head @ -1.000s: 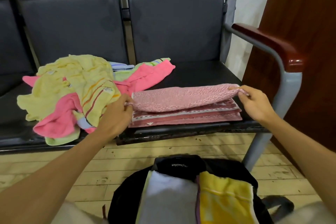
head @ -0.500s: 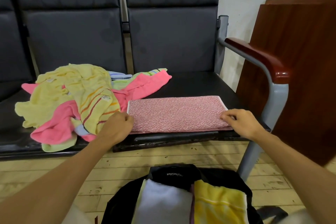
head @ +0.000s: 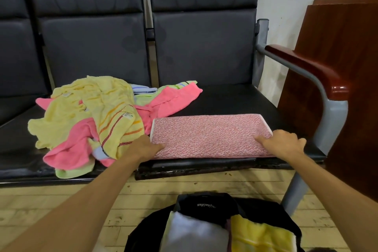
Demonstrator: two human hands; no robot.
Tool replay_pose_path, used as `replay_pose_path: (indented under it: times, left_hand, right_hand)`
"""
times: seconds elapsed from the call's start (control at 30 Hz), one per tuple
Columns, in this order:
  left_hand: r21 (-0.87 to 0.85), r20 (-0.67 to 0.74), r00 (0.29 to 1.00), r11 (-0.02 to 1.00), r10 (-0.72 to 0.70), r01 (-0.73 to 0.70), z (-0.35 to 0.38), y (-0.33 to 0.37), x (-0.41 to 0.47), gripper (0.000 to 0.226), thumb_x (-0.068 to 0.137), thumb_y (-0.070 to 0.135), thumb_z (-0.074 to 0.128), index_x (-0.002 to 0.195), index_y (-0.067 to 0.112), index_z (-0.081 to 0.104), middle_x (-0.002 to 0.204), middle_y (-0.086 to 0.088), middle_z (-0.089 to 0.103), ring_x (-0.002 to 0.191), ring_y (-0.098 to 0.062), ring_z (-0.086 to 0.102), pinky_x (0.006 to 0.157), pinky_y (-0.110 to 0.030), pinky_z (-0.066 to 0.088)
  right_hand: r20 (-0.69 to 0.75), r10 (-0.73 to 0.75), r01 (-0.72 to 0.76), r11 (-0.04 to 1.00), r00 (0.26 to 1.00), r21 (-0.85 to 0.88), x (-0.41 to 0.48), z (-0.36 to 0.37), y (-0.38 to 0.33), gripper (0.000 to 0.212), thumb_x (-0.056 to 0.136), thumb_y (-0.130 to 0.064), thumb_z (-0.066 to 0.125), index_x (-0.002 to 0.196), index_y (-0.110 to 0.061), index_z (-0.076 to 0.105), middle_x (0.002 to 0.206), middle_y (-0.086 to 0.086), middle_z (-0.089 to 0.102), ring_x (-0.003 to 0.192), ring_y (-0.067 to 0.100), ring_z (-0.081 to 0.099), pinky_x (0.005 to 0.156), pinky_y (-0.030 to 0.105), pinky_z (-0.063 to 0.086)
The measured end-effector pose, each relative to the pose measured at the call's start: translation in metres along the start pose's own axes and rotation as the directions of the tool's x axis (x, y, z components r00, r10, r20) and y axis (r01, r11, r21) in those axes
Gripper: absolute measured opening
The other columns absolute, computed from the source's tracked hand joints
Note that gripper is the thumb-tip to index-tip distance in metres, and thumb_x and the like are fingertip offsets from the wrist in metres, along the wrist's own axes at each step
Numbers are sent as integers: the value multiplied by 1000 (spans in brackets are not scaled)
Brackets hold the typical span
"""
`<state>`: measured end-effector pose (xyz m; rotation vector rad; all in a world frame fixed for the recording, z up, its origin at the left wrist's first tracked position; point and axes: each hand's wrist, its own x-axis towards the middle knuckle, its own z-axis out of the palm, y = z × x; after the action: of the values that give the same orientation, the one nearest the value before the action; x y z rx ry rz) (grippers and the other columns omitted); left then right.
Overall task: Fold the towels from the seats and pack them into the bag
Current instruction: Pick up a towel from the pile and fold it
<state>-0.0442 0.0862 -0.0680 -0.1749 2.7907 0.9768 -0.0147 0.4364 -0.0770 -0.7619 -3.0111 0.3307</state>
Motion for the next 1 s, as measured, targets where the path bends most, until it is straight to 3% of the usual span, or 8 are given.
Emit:
replay_pose_path:
  times: [0.1, 0.17, 0.33, 0.43, 0.57, 0.67, 0.83, 1.0]
  left_hand:
    - [-119, -43, 999, 993, -2, -3, 0, 3, -2, 35, 96, 27, 53, 120, 1, 48, 104, -8, 50, 94, -19, 45, 81, -29, 37]
    - [-231, -71, 997, 973, -23, 6, -3, 5, -2, 16, 95, 20, 52, 100, 5, 50, 89, -7, 52, 77, -17, 48, 69, -29, 40]
    - [-336, -51, 997, 941, -54, 34, -7, -2, -1, 18, 93, 18, 57, 103, 6, 47, 97, -10, 55, 79, -17, 51, 63, -27, 46]
    - [-104, -25, 999, 994, -39, 36, -8, -8, -4, 30, 88, 29, 67, 97, 5, 50, 98, -9, 54, 90, -21, 52, 73, -30, 43]
    - [-194, 91, 991, 975, -95, 111, -10, -11, -7, 70, 76, 34, 79, 125, -3, 47, 124, -13, 56, 113, -28, 53, 92, -36, 47]
    - [-424, 99, 989, 894, -109, 141, -14, 0, -16, 49, 78, 19, 77, 113, -5, 52, 110, -12, 62, 98, -25, 58, 87, -39, 49]
    - [-834, 124, 988, 530, -91, 154, -24, 40, -28, 17, 83, -3, 65, 98, 1, 59, 86, -12, 65, 77, -19, 62, 71, -32, 54]
    - [-839, -27, 998, 544, -49, 4, -11, 95, -28, 18, 87, 6, 61, 105, 6, 58, 86, -9, 61, 71, -15, 58, 57, -27, 51]
  right_hand:
    - [42, -21, 18, 997, 999, 69, -3, 1, -9, 51, 90, -64, 48, 71, -17, 53, 95, 5, 57, 111, 33, 54, 94, 41, 37]
    - [74, -58, 34, 956, 996, 293, -5, 1, -12, 39, 90, -49, 59, 75, -13, 56, 91, 9, 63, 96, 33, 61, 77, 35, 43]
    - [175, -45, -121, 558, 983, 821, -16, -8, -16, 19, 85, -4, 69, 98, -6, 56, 93, 17, 66, 80, 28, 66, 65, 36, 51]
    - [310, -23, -268, 444, 951, 855, -13, -8, -4, 20, 85, 4, 66, 103, 2, 57, 91, 18, 69, 73, 25, 68, 59, 33, 53]
    - [346, 19, -332, 334, 938, 882, -12, -5, 8, 8, 91, -1, 62, 95, 5, 62, 79, 13, 67, 53, 17, 65, 42, 22, 52]
    - [385, 17, -379, 218, 923, 899, -11, -7, 11, 14, 95, -5, 56, 105, 3, 59, 83, 13, 65, 60, 20, 64, 40, 22, 51]
    - [473, -24, -472, 49, 881, 880, -10, -7, 18, 38, 92, 1, 49, 130, 1, 49, 99, 17, 65, 79, 27, 65, 49, 31, 55]
    - [473, -58, -474, -9, 879, 880, -10, -3, 17, 31, 94, -3, 47, 124, 1, 52, 97, 17, 65, 77, 28, 65, 49, 32, 54]
